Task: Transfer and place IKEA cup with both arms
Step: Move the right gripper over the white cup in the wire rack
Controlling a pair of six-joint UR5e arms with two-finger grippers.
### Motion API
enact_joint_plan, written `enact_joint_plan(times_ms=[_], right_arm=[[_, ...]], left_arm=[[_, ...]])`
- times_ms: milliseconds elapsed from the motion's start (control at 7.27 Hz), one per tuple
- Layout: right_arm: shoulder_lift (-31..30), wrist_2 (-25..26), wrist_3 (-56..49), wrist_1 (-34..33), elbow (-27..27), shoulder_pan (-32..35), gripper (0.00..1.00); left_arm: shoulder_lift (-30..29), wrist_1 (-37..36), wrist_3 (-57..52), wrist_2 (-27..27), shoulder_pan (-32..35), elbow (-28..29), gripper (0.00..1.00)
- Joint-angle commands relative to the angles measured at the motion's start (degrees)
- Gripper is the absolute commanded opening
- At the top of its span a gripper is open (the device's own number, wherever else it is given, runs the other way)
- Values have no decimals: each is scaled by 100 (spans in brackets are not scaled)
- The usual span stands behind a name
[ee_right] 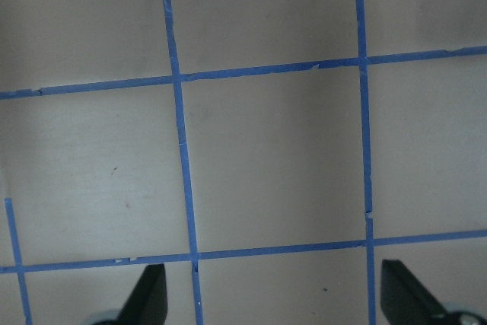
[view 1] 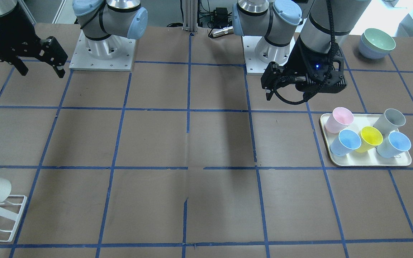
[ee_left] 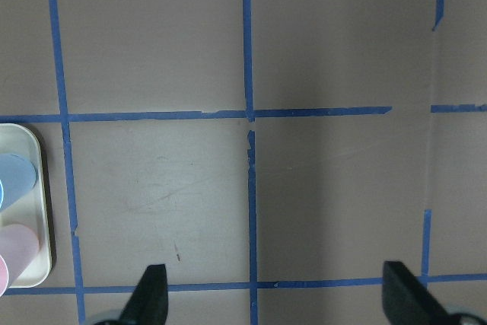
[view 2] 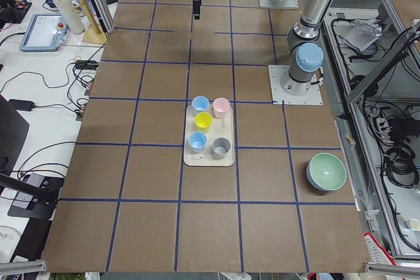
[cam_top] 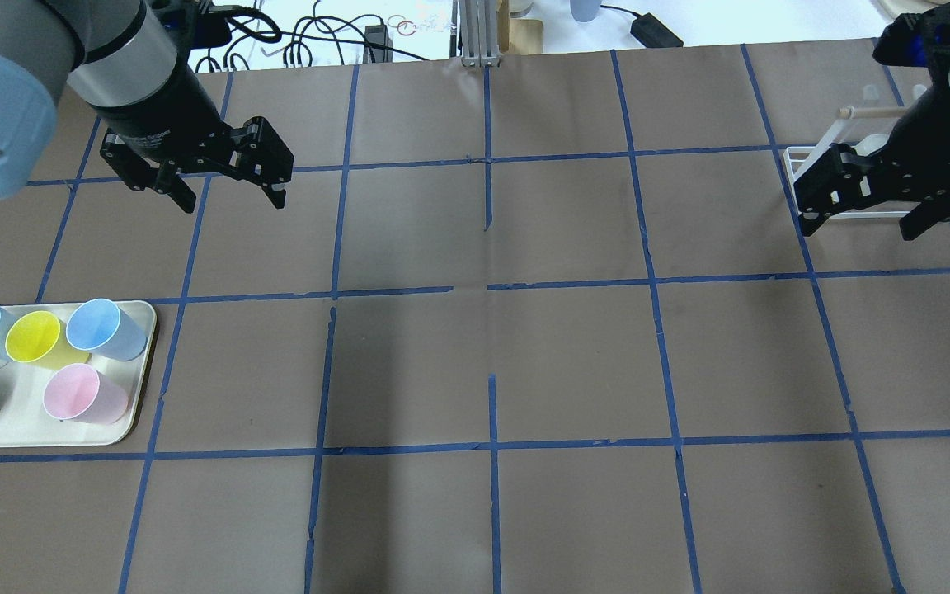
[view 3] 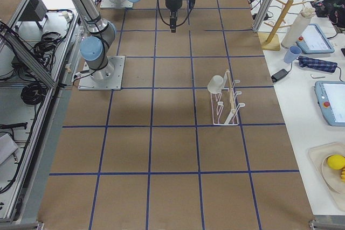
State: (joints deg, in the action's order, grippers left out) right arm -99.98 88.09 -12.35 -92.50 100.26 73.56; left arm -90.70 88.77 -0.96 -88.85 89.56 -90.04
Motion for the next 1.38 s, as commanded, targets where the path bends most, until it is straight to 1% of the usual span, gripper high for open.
enact_joint_plan(times_ms=[0, 138, 412, 550, 688, 825, 962, 1238], right_arm=[[511, -2, -591, -756, -6, -376, 100], [845, 7, -828, -1196, -84, -438, 100], [1469, -63, -1076, -1567, -391, -701, 100], [1716, -81, -1468, -1743, -471, -885, 100], [1919, -72, -1542, -1980, -498, -1000, 100], [2155, -64, -1717, -2374, -507, -1036, 100], [2393, -72, -1805, -2587, -507, -1054, 100], [2631, -90, -1806, -2816, -507, -1063, 100]], left_arm=[[8, 0, -1, 0, 0, -5, 100], [17, 0, -1, 8, 0, -5, 100], [17, 0, -1, 0, 0, -5, 100], [17, 0, -1, 8, 0, -5, 100], [17, 9, -1, 8, 0, -5, 100], [17, 0, -1, 8, 0, -5, 100], [17, 9, -1, 0, 0, -5, 100], [17, 0, -1, 8, 0, -5, 100]])
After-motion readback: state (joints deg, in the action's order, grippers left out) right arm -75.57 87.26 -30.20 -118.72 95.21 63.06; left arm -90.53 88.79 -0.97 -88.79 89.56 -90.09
